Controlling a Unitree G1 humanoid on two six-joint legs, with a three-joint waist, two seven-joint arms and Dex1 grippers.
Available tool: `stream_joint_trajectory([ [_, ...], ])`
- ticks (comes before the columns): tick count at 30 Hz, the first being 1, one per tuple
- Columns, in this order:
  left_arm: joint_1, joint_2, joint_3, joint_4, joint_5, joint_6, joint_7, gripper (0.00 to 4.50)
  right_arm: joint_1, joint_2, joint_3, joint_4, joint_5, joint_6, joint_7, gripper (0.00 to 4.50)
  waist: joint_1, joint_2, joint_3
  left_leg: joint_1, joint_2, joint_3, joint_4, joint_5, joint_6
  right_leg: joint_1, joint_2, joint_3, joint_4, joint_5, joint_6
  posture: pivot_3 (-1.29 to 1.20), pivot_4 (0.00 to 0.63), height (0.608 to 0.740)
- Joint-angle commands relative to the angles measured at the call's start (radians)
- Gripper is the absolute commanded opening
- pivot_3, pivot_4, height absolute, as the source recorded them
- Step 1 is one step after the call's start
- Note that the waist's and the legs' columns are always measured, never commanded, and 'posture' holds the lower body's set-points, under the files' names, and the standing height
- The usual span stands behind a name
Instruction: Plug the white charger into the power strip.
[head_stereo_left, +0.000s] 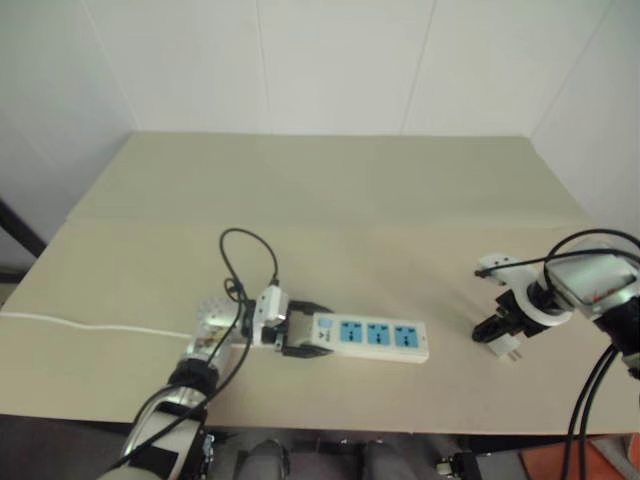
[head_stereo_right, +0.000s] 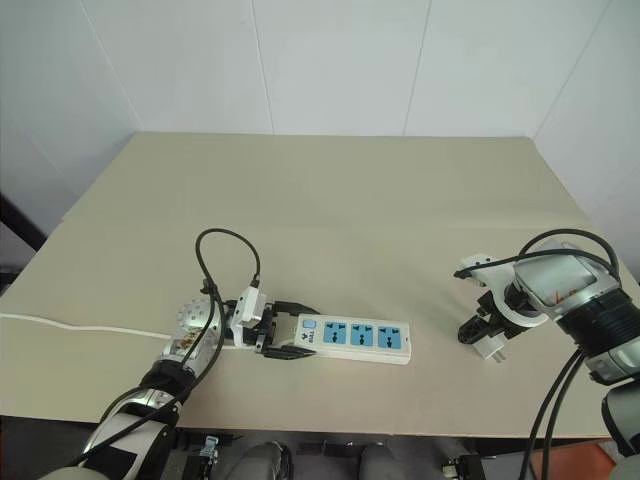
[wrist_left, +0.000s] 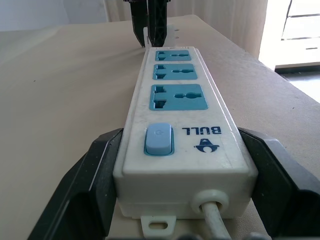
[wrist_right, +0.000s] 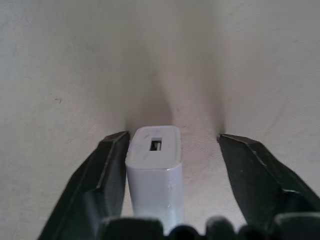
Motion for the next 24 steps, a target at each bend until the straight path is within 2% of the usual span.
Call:
stream_joint_trajectory([
  [1,0.008,-0.001,-0.032,0.027,0.035,-0.016,-0.006,3.26,0.007,-0.008,-0.031,-0.015,0.000,0.008,-0.003,2.22,0.000,0.000,0.000,0.000,0.000,0.000,0.000,0.000,0.000,0.000,0.000,0.000,0.000,0.000,0.000,0.00,0.150,0.740],
  [4,0.007,-0.001,-0.031,0.032,0.035,-0.023,-0.006,3.26,0.009,-0.008,-0.028,-0.023,0.001,0.010,-0.004,1.17,0.000,0.000,0.000,0.001,0.000,0.000,0.000,0.000,0.000,0.001,0.000,0.000,0.000,0.000,0.000,0.00,0.150,0.740],
  [10,0.005,0.000,-0.030,0.032,0.033,-0.023,-0.008,3.26,-0.013,-0.034,-0.023,-0.098,0.002,0.003,0.013,1.12,0.000,0.000,0.000,0.001,0.000,0.000,0.000,0.000,0.000,0.001,0.000,0.000,0.001,0.000,0.000,0.00,0.150,0.740],
  [15,0.000,0.006,-0.032,0.024,0.030,-0.007,-0.017,3.26,-0.063,-0.055,-0.122,-0.238,0.053,-0.039,0.062,1.12,-0.001,0.001,-0.001,0.001,0.000,0.000,0.001,0.000,0.000,0.000,0.000,0.000,0.001,0.000,0.000,0.00,0.150,0.740],
  [19,-0.013,0.009,-0.036,0.037,0.039,-0.011,-0.018,3.26,0.023,-0.025,-0.303,-0.320,0.109,-0.192,0.077,1.12,0.001,0.001,-0.001,0.001,0.000,0.000,0.001,0.000,0.000,0.001,0.000,0.000,0.000,0.000,0.000,0.00,0.150,0.740],
  [24,-0.035,0.021,-0.058,0.042,0.071,0.001,0.012,3.26,0.280,0.192,-0.637,-0.335,0.201,-0.637,0.100,1.12,0.000,-0.004,-0.003,0.002,0.000,-0.001,0.001,0.000,0.000,0.004,0.001,-0.001,-0.001,0.000,0.000,0.00,0.150,0.740],
])
